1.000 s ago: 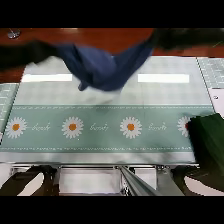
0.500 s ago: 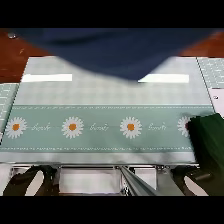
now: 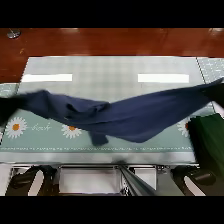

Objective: Fold the shirts.

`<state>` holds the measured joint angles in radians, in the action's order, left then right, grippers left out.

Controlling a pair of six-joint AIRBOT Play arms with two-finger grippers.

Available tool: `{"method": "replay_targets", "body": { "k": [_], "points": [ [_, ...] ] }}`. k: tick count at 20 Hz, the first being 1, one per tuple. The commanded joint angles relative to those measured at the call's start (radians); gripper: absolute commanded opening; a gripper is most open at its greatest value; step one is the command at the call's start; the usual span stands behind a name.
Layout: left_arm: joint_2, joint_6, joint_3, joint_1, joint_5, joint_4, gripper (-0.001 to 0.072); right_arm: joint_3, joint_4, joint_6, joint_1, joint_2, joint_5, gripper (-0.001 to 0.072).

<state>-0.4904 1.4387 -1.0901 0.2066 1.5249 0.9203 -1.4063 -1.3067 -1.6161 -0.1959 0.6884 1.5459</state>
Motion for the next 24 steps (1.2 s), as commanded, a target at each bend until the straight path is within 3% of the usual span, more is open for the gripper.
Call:
{"method": "replay_targets", "body": {
  "k": [1,5,7,10,11,12,13,14,16,18,20,22,24],
  "points": [
    [0.029,-0.025,0.370,-0.025,-0.103,-0.080,0.0026,0.240,-0.094,-0.029,0.001,0.037,-0.160,0.0023],
    [-0.075,-0.039,0.667,-0.163,-0.537,-0.110,0.0026,0.233,-0.087,-0.015,0.022,0.316,-0.312,0.0023],
    [-0.182,-0.039,0.699,-0.246,-0.746,-0.110,0.0026,0.177,-0.037,-0.020,0.069,0.479,-0.341,0.0025],
    [-0.352,-0.039,0.677,-0.352,-0.940,-0.159,0.0028,0.079,0.074,-0.030,0.114,0.677,-0.348,0.0026],
    [-0.410,-0.039,0.658,-0.373,-0.956,-0.174,0.0030,0.055,0.117,-0.028,0.121,0.719,-0.339,0.0027],
    [-0.462,-0.040,0.632,-0.384,-0.955,-0.177,0.0052,0.033,0.172,-0.007,0.126,0.757,-0.314,0.0073],
    [-0.510,-0.083,0.595,-0.387,-0.939,-0.177,0.0275,0.011,0.220,0.027,0.129,0.785,-0.272,0.0346],
    [-0.548,-0.147,0.550,-0.381,-0.905,-0.176,0.0702,-0.015,0.243,0.056,0.133,0.805,-0.220,0.0644],
    [-0.609,-0.189,0.421,-0.322,-0.749,-0.118,0.0702,-0.079,0.165,0.084,0.156,0.805,-0.099,0.0627],
    [-0.634,-0.151,0.275,-0.204,-0.587,-0.021,0.0701,-0.127,0.013,0.106,0.205,0.760,0.015,0.0627],
    [-0.634,-0.144,0.189,-0.064,-0.511,0.007,0.0699,-0.071,-0.088,0.139,0.290,0.665,0.063,0.0627],
    [-0.639,-0.143,0.178,0.053,-0.516,0.006,0.0698,0.120,-0.097,0.101,0.396,0.554,0.025,0.0627],
    [-0.681,-0.145,0.197,0.108,-0.507,-0.049,0.0698,0.389,-0.015,0.112,0.459,0.430,-0.131,0.0626]
  ]
}}
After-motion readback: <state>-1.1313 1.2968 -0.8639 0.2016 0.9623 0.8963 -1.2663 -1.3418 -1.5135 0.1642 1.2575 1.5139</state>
